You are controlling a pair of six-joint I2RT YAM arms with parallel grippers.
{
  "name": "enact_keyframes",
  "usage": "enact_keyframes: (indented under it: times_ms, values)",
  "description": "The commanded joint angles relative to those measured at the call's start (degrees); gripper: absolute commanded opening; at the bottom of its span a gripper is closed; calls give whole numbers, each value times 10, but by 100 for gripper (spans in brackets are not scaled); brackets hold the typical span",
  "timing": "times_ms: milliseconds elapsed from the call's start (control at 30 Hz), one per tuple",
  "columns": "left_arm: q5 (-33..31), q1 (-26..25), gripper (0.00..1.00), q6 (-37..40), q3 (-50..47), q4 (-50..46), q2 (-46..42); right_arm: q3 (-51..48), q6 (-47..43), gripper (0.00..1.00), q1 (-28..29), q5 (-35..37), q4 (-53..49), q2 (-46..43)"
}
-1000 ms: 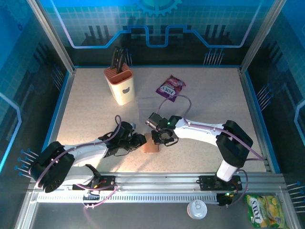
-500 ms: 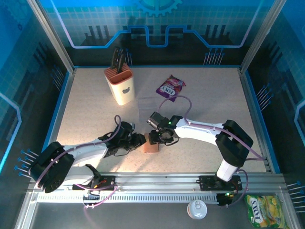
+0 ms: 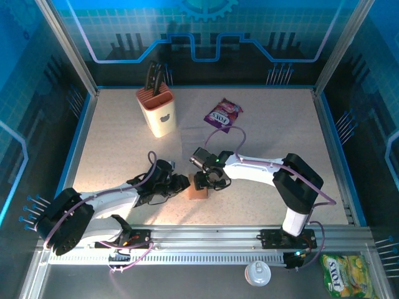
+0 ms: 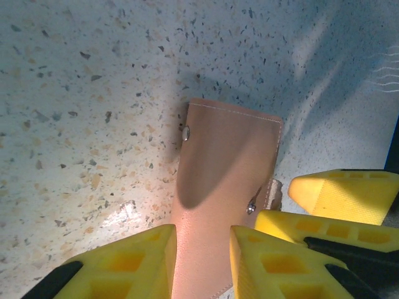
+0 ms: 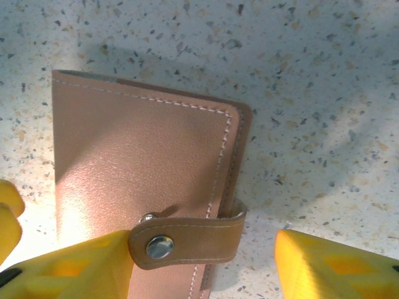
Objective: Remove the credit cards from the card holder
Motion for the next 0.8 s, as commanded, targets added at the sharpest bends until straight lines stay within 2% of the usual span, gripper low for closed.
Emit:
enact_keyframes:
  times_ms: [0,100,300,767]
  values:
    - [-8,-4,30,-7,-7,-8,-10,-14,6,60,-1,25,-19,-36]
    - [-9,-4,30,-8,-8,-8,-10,-32,7,58,-7,27,-16,-57]
    - [-4,-4,31,-7,-5,0,-2,-61,4,43,-25,11,-1,-69]
    - [4,-4,32,-9,-1,8,21,-85,5,24,-38,-58,76,-35]
